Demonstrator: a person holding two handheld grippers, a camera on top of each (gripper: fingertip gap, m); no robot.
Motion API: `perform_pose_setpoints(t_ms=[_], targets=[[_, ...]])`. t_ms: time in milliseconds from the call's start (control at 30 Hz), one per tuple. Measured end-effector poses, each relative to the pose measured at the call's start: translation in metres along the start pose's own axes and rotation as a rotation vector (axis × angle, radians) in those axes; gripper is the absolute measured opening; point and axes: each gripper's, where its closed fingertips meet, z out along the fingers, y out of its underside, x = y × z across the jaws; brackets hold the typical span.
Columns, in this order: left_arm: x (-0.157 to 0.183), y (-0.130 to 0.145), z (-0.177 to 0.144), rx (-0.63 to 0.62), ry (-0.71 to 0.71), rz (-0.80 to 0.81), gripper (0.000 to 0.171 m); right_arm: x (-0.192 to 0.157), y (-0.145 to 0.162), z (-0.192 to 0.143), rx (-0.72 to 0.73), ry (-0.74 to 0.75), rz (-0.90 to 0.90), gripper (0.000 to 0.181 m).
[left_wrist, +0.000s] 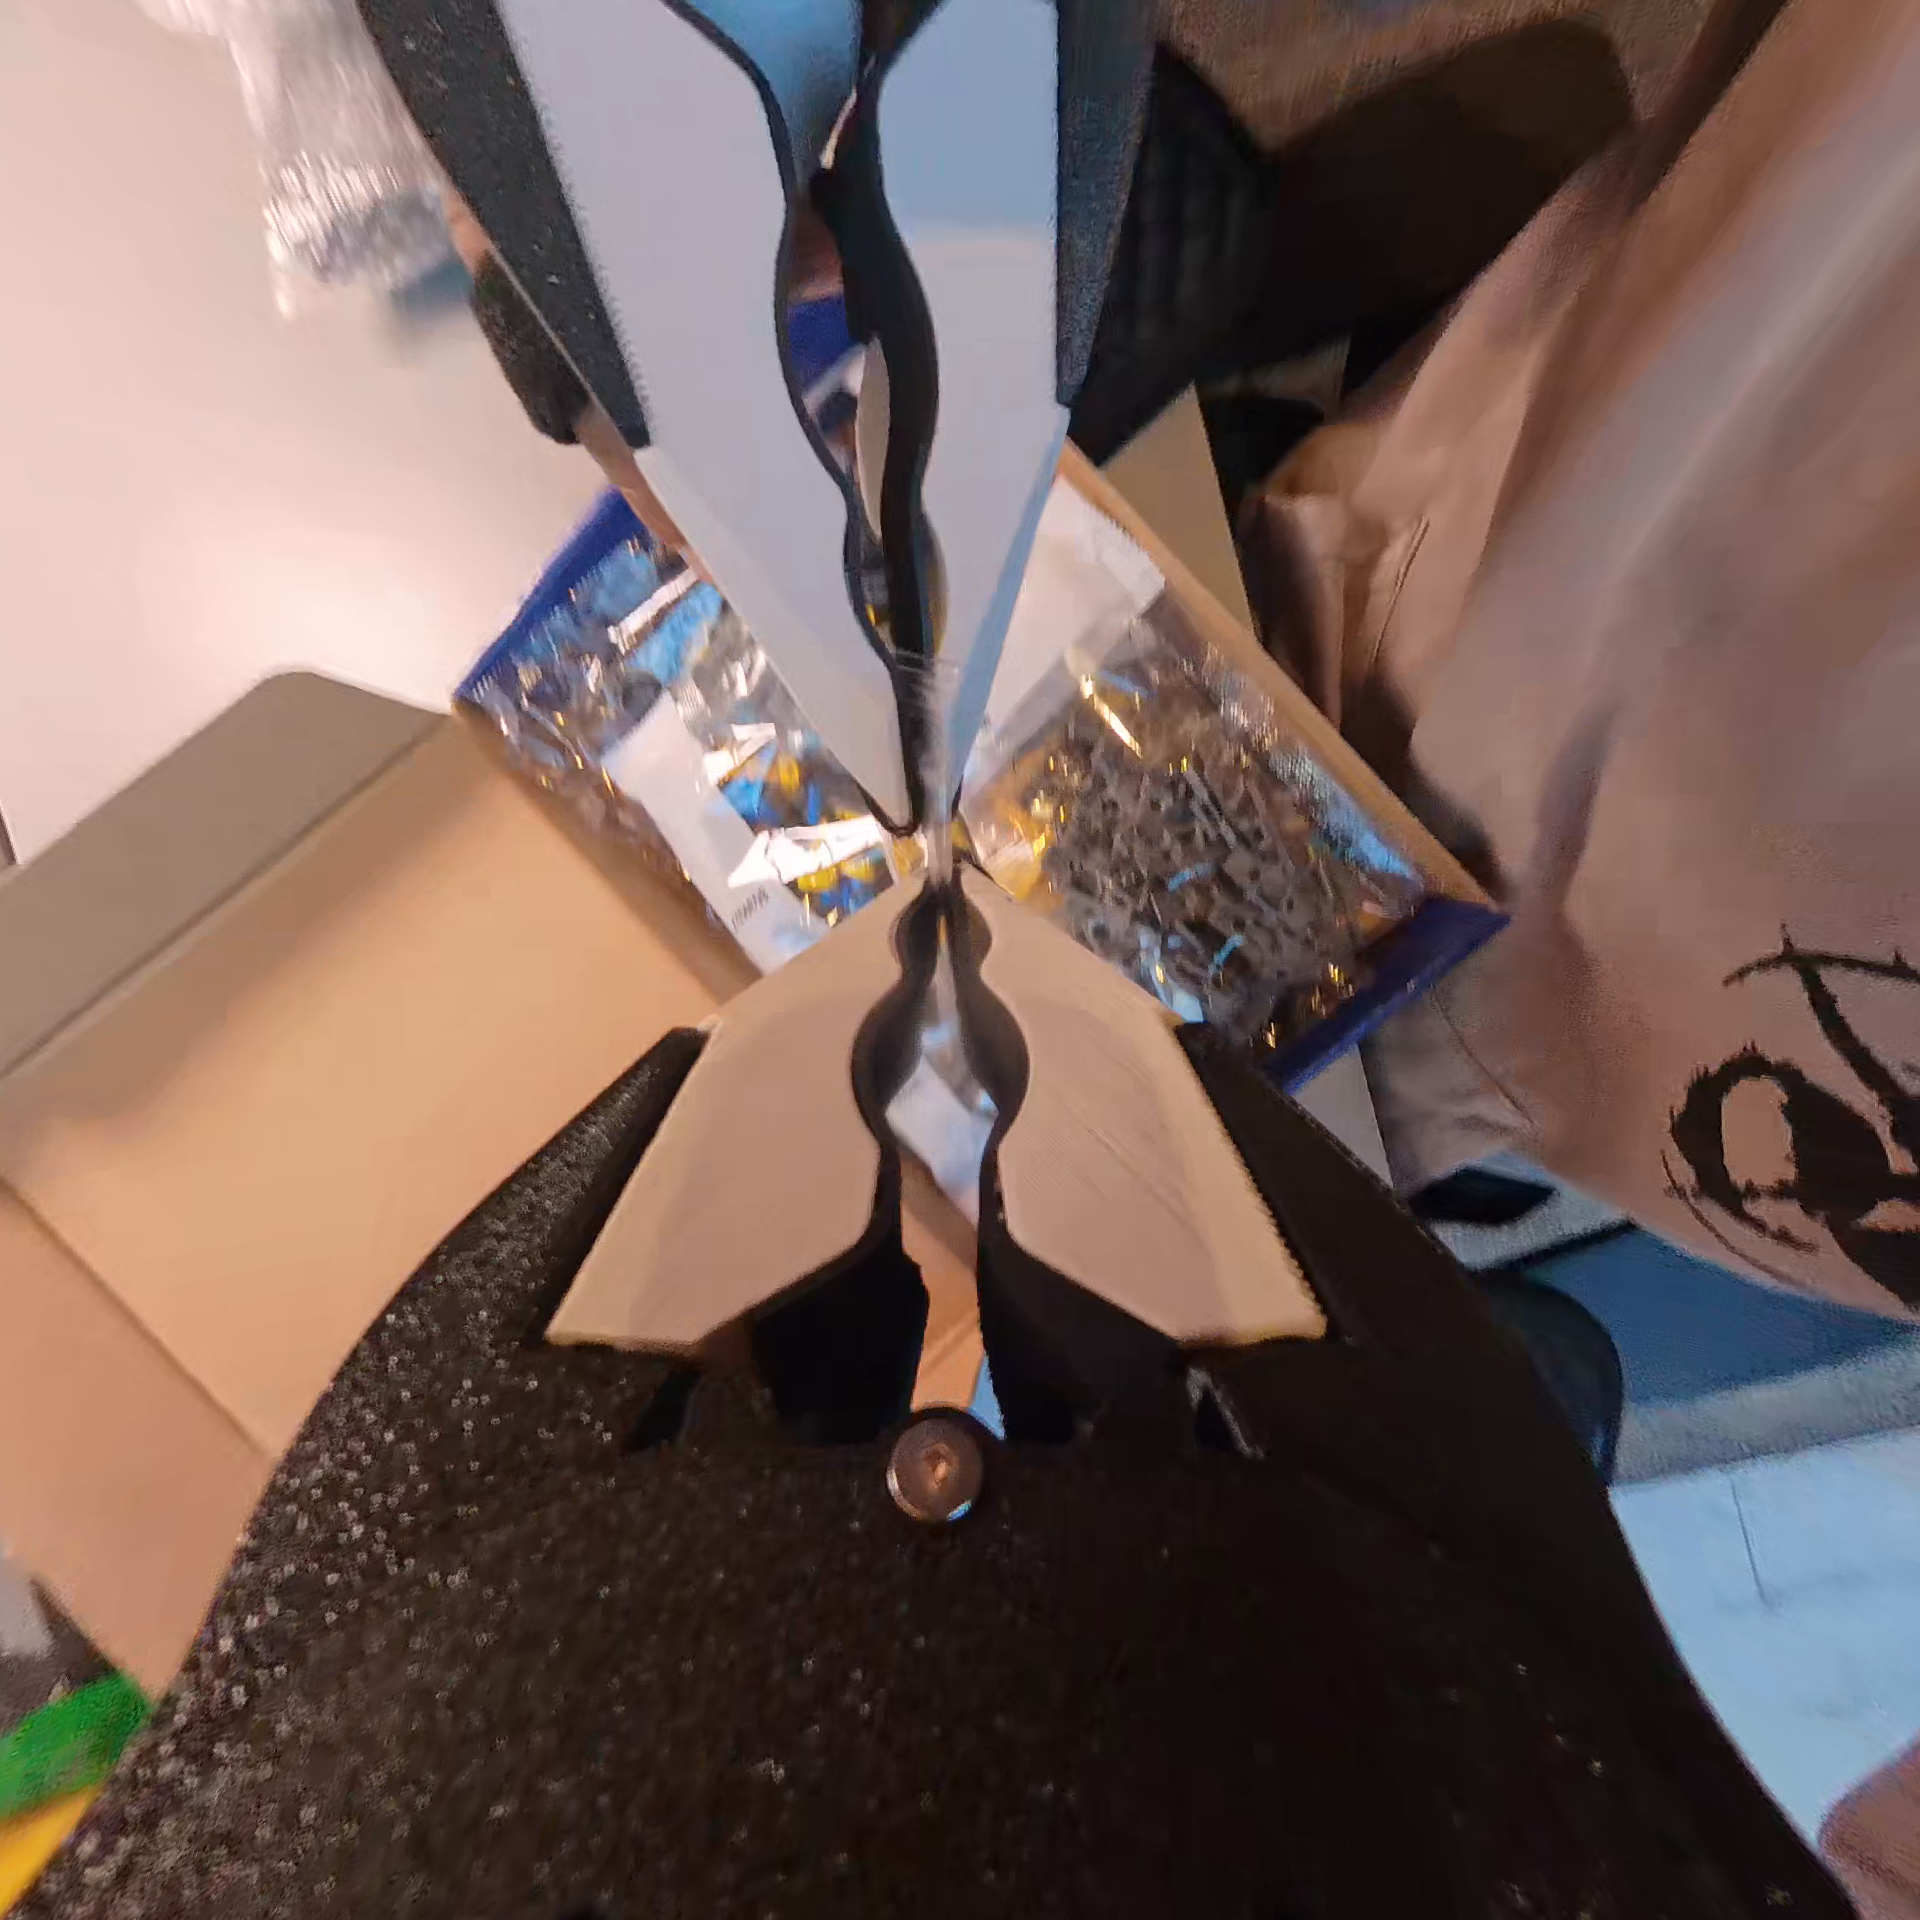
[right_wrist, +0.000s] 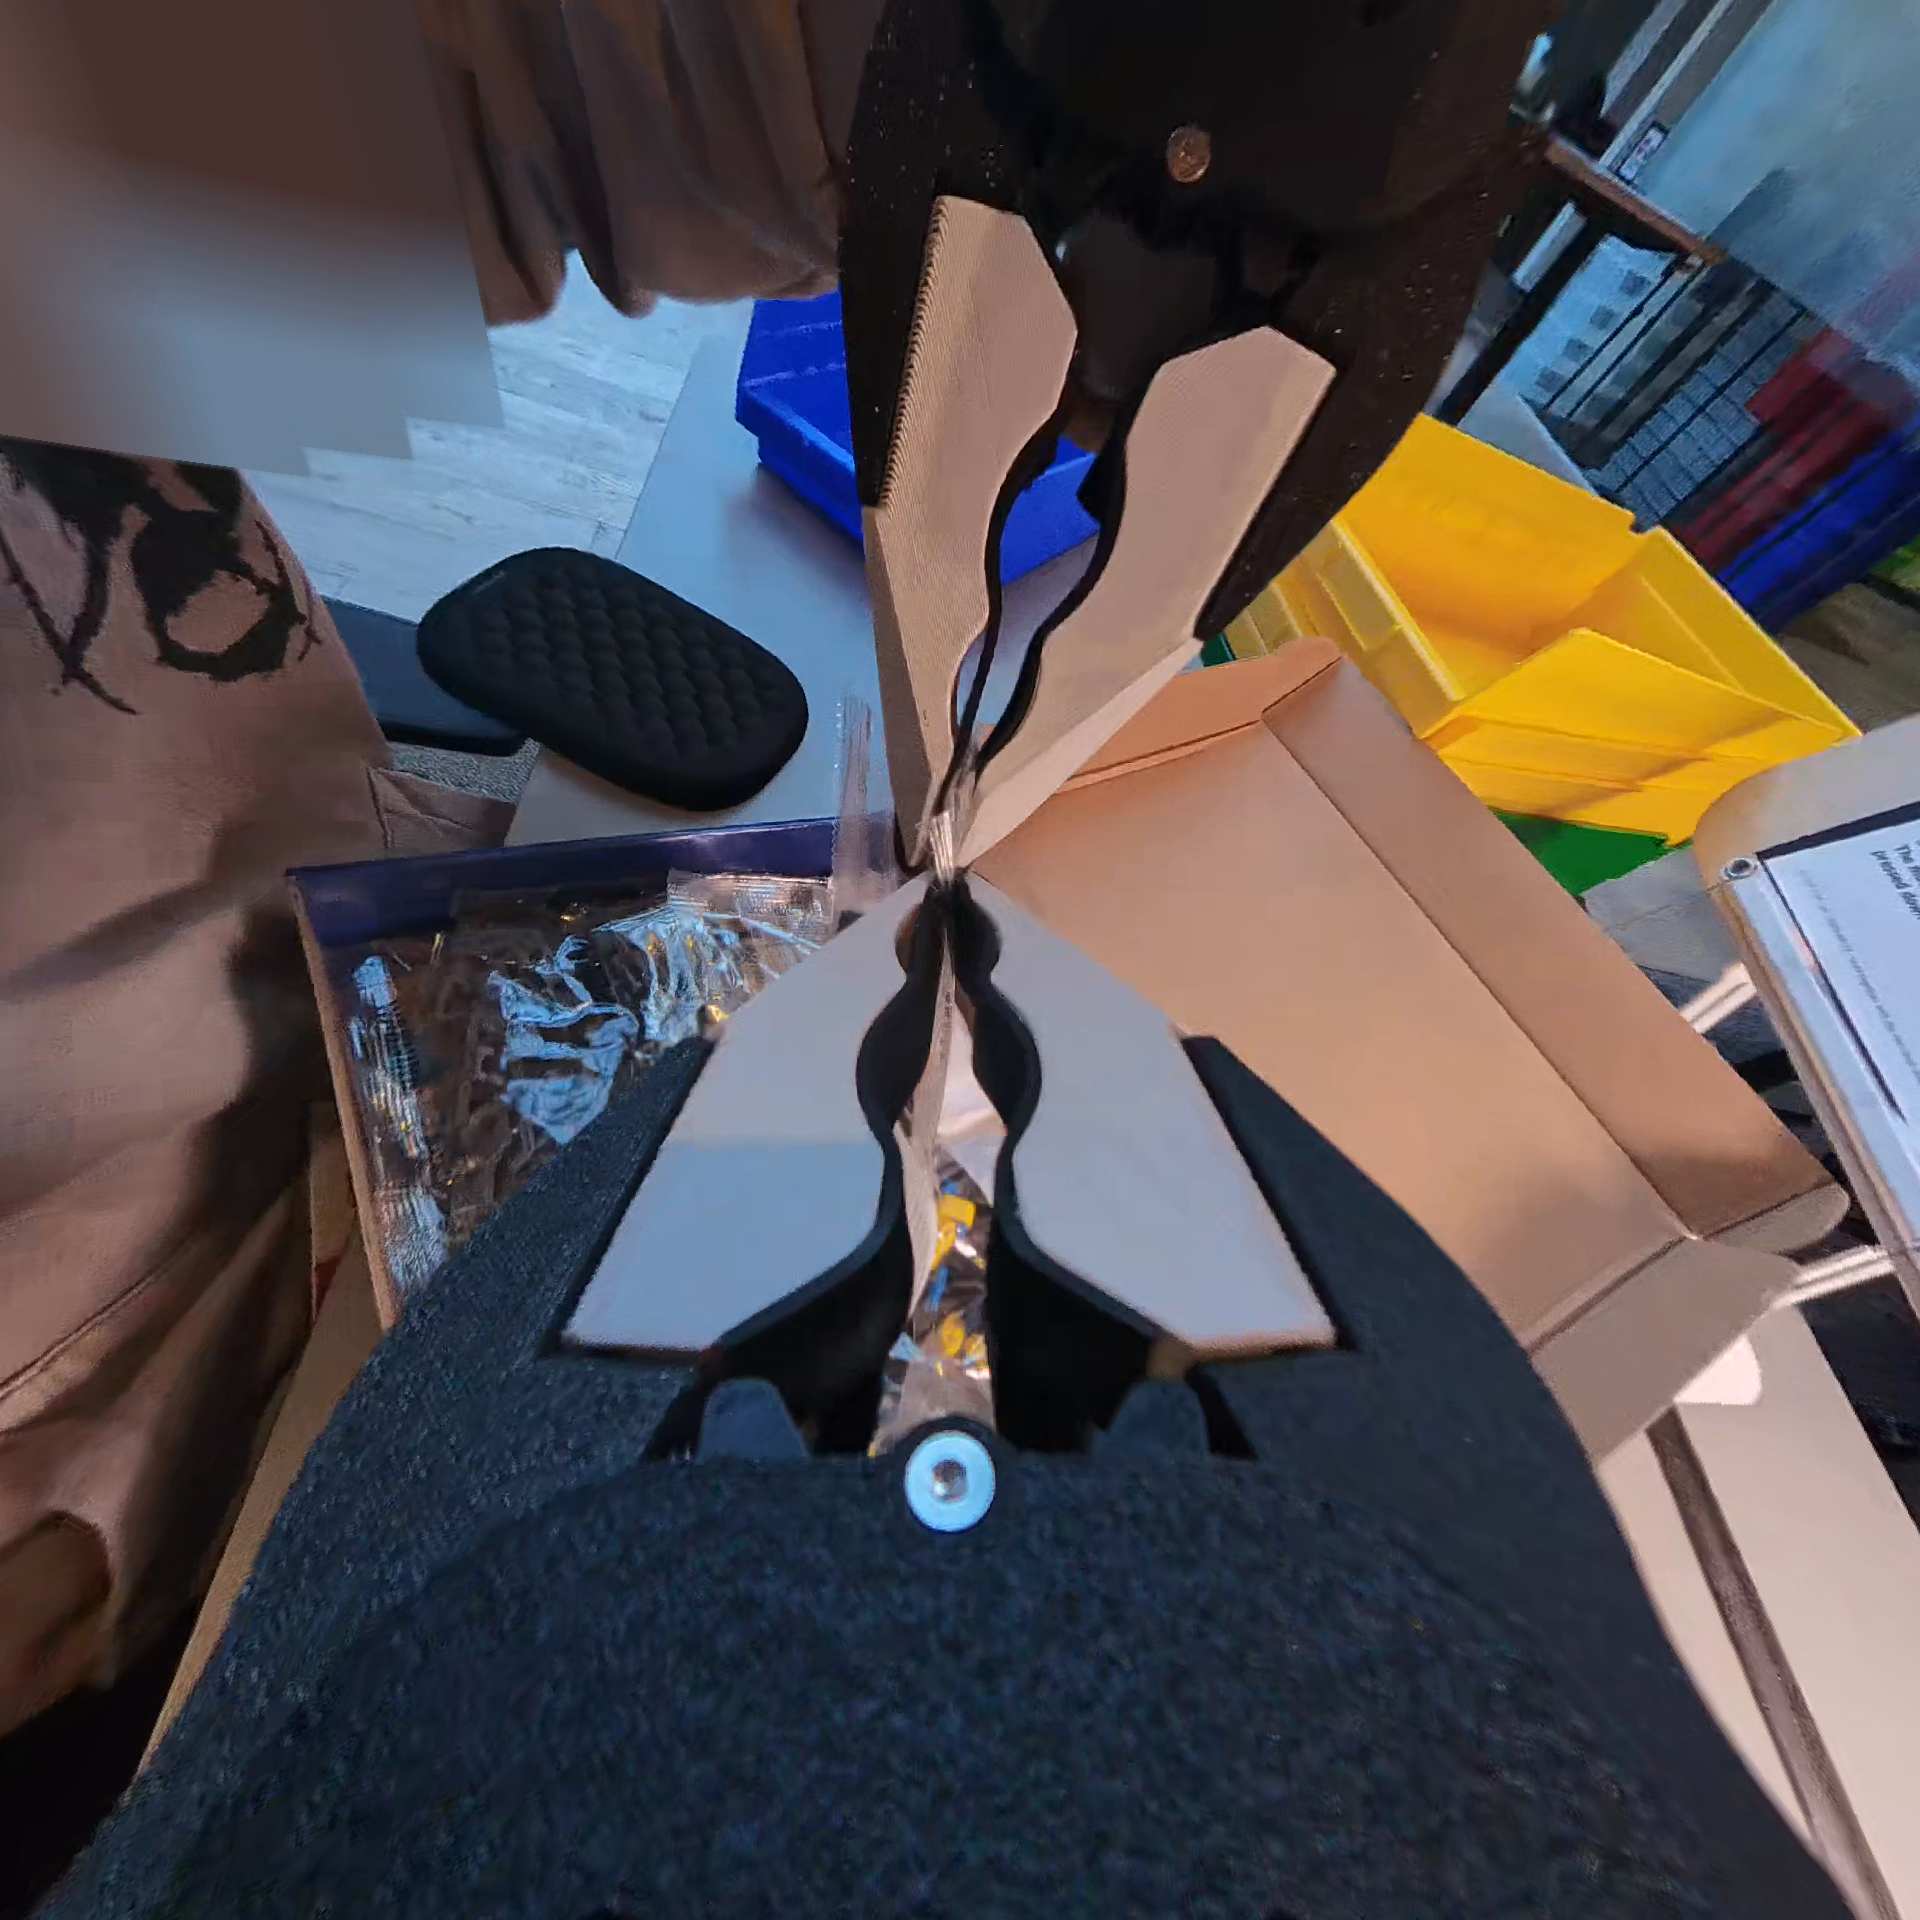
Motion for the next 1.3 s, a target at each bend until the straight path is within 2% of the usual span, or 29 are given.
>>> perform_pose_setpoints(t_ms=[33,67,167,233,267,300,367,400,533,667,733,800,867,933,1000,1067,1167,1233,1300], targets=[[-0.001,-0.008,0.002,0.072,0.006,-0.003,0.001,0.001,0.003,-0.01,0.021,-0.003,0.004,0.0],[-0.002,-0.013,0.004,0.138,0.011,-0.006,0.009,0.001,0.007,-0.019,0.038,-0.012,0.015,0.0],[0.002,-0.015,0.023,0.307,0.058,-0.045,0.049,0.0,0.018,-0.039,0.109,-0.045,0.055,0.0],[0.011,-0.009,0.048,0.379,0.106,-0.082,0.066,0.005,0.029,-0.046,0.134,-0.044,0.073,0.0],[0.013,-0.006,0.061,0.406,0.1,-0.088,0.066,0.008,0.033,-0.049,0.143,-0.044,0.081,0.0],[0.008,-0.003,0.073,0.421,0.056,-0.094,0.058,0.012,0.037,-0.05,0.155,-0.042,0.09,0.0],[-0.002,0.002,0.088,0.417,-0.04,-0.091,0.015,0.021,0.044,-0.053,0.16,-0.031,0.103,0.0],[-0.003,-0.001,0.087,0.437,-0.053,-0.091,0.009,0.027,0.048,-0.055,0.157,-0.02,0.102,0.0],[0.005,-0.022,0.07,0.532,0.029,-0.183,0.005,0.035,0.05,-0.072,0.206,-0.009,0.183,0.0],[0.027,-0.041,0.07,0.625,0.306,-0.405,0.001,0.017,0.06,-0.081,0.204,-0.06,0.397,0.0],[0.025,-0.033,0.093,0.562,0.295,-0.487,0.001,0.01,0.081,-0.08,0.156,-0.034,0.43,0.0],[0.021,-0.016,0.121,0.448,0.239,-0.533,0.005,0.004,0.118,-0.073,0.04,-0.002,0.435,0.0],[0.03,-0.009,0.135,0.373,0.292,-0.569,0.025,-0.003,0.146,-0.064,-0.053,0.004,0.47,0.001],[0.032,-0.008,0.135,0.342,0.277,-0.547,0.035,-0.005,0.163,-0.059,-0.134,0.024,0.47,0.011],[0.024,-0.006,0.124,0.331,0.199,-0.514,0.043,0.001,0.161,-0.062,-0.149,0.064,0.45,0.024],[0.009,-0.004,0.104,0.356,0.103,-0.504,0.044,0.015,0.158,-0.074,-0.169,0.155,0.409,0.038],[-0.014,-0.002,0.079,0.403,-0.053,-0.472,0.038,0.017,0.134,-0.091,-0.125,0.208,0.32,0.037],[-0.018,-0.006,0.08,0.405,-0.117,-0.424,0.026,-0.01,0.122,-0.086,-0.14,0.105,0.261,0.03],[-0.01,-0.005,0.106,0.318,-0.113,-0.359,0.019,-0.041,0.135,-0.07,-0.26,-0.002,0.254,0.031]])
